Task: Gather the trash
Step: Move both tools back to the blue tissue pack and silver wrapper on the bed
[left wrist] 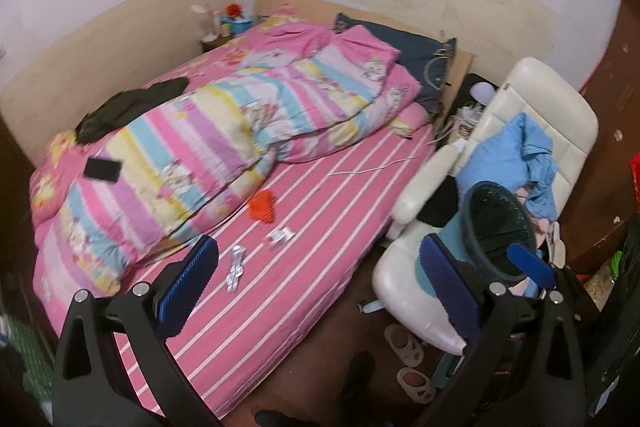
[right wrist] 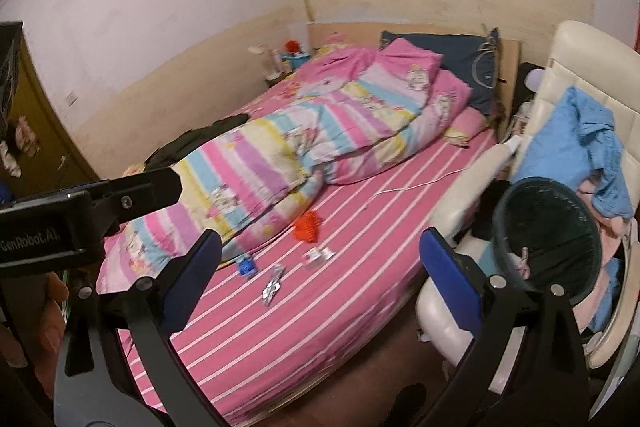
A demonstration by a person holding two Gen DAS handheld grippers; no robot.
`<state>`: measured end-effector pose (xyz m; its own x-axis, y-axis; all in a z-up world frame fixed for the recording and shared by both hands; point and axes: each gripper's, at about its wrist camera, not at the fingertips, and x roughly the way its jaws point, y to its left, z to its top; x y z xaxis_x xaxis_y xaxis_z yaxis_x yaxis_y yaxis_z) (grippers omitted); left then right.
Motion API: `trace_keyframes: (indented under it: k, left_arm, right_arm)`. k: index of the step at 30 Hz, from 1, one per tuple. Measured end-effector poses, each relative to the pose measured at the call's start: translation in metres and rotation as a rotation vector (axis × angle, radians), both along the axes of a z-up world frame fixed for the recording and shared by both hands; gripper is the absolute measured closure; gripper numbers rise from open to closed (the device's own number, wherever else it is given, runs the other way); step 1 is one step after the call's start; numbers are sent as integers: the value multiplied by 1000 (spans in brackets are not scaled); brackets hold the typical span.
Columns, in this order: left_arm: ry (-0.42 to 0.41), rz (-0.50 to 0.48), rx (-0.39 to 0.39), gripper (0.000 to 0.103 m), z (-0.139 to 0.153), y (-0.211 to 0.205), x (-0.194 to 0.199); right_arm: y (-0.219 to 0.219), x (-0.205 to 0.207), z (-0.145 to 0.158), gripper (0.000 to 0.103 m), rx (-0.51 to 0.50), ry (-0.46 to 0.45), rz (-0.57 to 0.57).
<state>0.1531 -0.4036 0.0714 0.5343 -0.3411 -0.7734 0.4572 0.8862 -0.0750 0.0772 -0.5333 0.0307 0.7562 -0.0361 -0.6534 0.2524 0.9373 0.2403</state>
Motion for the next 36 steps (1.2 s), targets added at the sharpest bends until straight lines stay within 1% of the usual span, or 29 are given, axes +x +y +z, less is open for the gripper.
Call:
trace_keyframes:
  k: [10,12,15,19,24,26,30,33,36]
  left_arm:
    - [88,187,-2,5,-45,146,10]
    - [101,215,-1,5,-54,164,10]
    - [139,270,0,5,-77,195,14]
    - [194,309,0,5,-109,219,23]
    - [270,333,-12,5,-147,236,43]
    - [302,324,-15,5,-165,237,56]
    - [331,293,-10,5,-190,230,82]
    - [346,279,-11,5,-208,223,107]
    - [382,267,-11,5,-232,218,136]
  right_arm:
    - [94,21,-28,5,1,59,90]
    - [106,24,-36,5,6,78,100]
    - [123,32,-53,5,3,116,116]
    - [142,43,-78,5,-15,162,146]
    - [159,62,-113,5,-21,221,170]
    - [161,72,-128,5,-12,244,169]
    - [161,98,-161,5,16,291,157]
    - [160,121,-185,5,33,318,143]
    - [157,144,-209,5,53,348,120]
